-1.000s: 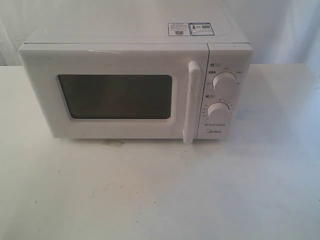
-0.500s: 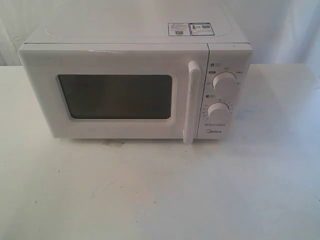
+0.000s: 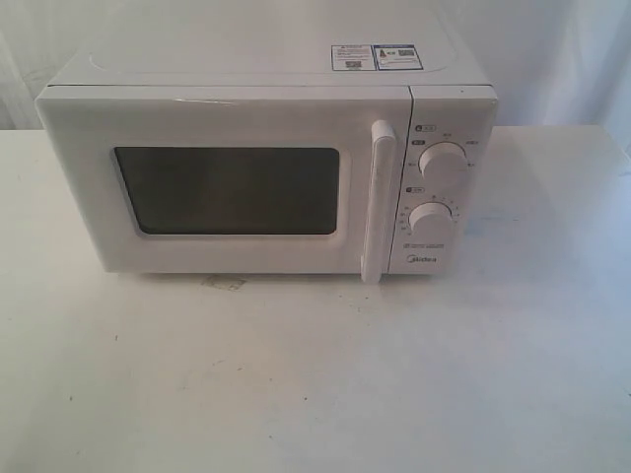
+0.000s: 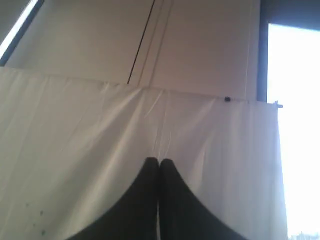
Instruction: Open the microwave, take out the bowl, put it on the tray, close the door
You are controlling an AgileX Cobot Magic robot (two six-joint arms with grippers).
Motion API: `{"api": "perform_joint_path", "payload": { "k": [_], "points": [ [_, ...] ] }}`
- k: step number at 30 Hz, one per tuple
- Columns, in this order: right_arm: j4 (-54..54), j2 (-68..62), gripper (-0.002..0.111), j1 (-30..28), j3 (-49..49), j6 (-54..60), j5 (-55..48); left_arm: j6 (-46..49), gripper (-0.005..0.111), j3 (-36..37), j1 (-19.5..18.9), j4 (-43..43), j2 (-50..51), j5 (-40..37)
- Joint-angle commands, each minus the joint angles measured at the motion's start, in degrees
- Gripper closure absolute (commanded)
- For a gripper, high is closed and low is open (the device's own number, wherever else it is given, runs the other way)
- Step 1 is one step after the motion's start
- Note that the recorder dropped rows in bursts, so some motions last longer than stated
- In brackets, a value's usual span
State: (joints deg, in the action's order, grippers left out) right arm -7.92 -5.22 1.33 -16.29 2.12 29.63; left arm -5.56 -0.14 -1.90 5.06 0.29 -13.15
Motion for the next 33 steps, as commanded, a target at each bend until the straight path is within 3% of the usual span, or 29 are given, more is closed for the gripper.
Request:
{"api": "perform_joint_path", "payload": {
  "k": [1, 6, 16, 25, 33],
  "points": [
    [0.53, -8.38, 0.108, 0.3, -7.31, 0.6, -19.0, -0.04, 0.107, 0.14, -0.19, 0.47, -0.29, -0.13],
    [0.53, -19.29, 0.108, 0.3, -10.38, 0.18, -32.7, -0.04, 0.107, 0.14, -0.19, 0.47, -0.29, -0.13],
    [0.53, -26.52, 0.108, 0.3, -10.38, 0.18, -31.33, -0.04, 0.107, 0.14, -0.19, 0.47, -0.29, -0.13],
    [0.53, -28.01, 0.108, 0.3, -10.38, -5.45, -23.34, -0.04, 0.107, 0.14, -0.19, 0.47, -0.29, -0.13],
    [0.53, -41.82, 0.108, 0.3, -10.97, -5.33, -7.43, -0.04, 0.107, 0.14, -0.19, 0.47, -0.29, -0.13]
  ]
}}
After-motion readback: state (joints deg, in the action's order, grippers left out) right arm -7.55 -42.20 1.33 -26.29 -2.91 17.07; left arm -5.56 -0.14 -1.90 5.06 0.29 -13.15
